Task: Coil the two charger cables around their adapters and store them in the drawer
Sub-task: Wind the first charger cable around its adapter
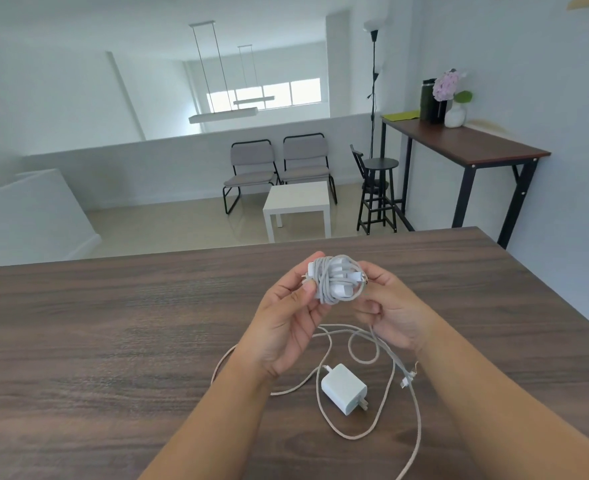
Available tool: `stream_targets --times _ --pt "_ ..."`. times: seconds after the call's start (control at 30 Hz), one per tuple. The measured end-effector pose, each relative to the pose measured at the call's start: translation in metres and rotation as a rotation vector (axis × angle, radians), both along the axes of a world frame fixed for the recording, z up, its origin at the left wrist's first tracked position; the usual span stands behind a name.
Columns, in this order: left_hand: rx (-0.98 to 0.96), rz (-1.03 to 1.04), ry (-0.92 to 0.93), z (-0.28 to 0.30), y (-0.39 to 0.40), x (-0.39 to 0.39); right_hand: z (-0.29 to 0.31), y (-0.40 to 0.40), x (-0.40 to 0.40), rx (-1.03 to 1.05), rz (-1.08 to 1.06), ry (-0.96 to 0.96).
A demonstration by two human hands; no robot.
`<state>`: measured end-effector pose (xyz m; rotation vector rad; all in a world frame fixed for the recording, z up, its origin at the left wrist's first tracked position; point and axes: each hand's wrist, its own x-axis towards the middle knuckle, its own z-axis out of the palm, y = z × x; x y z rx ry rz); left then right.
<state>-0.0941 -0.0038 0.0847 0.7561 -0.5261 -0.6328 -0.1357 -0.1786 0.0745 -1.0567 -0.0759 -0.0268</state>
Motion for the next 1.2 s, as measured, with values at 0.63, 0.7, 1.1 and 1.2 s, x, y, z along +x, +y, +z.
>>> stream_targets --times 0.63,0.7,1.1,1.2 --pt "0.1 0.228 0.003 -0.012 -0.01 -0.003 -0.018 0.024 -0.005 -0.545 -0.563 -0.011" --pt "0.105 0.3 0.03 -0.01 -0.012 0.0 -0.022 0.032 -0.013 -0.653 -0.594 -0.04" --pt "0.559 0.695 -0.513 -0.008 -0.003 0.007 0.033 0.019 -0.028 -1.462 -0.29 -0.068" --pt "0.636 0.743 -0.732 -0.004 0.008 0.012 0.053 0.01 -0.03 -1.451 -0.233 -0.053"
